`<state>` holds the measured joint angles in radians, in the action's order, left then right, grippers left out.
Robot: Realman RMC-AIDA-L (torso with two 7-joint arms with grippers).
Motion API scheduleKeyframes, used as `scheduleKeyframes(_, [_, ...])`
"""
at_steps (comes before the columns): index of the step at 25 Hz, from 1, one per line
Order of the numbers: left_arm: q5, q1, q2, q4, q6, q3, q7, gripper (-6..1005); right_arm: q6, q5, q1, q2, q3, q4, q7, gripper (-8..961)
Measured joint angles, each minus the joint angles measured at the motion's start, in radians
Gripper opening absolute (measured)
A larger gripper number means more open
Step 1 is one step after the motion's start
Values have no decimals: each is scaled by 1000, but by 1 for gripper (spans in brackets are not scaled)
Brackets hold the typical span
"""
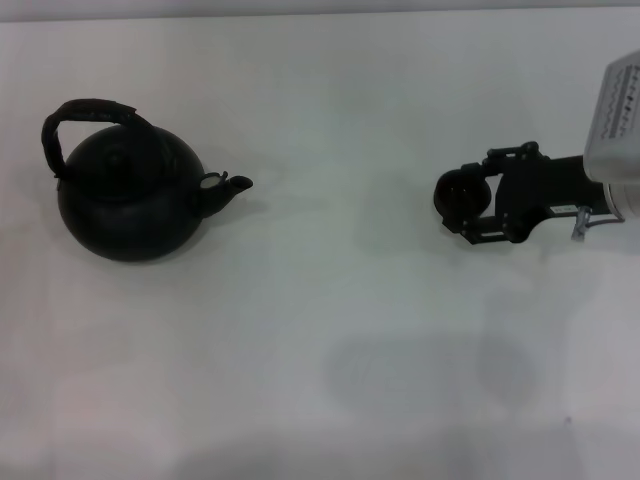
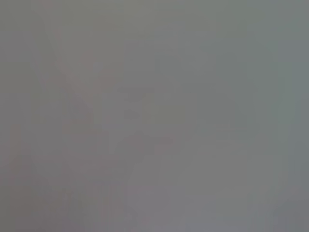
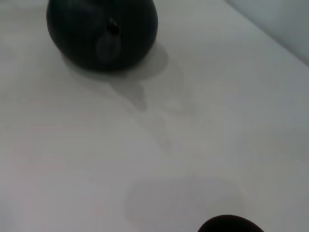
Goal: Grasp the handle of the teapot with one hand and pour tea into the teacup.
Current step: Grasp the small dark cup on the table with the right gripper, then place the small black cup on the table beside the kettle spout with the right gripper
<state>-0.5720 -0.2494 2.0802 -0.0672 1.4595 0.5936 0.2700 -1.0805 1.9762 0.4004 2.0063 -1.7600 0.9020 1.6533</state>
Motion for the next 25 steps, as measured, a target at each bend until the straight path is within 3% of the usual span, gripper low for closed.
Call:
scheduleKeyframes(11, [0, -2, 0, -2, 1, 0, 0, 611, -55, -73, 5, 1, 53, 96, -46, 720])
scheduleKeyframes(25, [-25, -12, 3, -2, 9, 0, 0, 611, 42, -175, 101, 14, 297, 59, -73, 720])
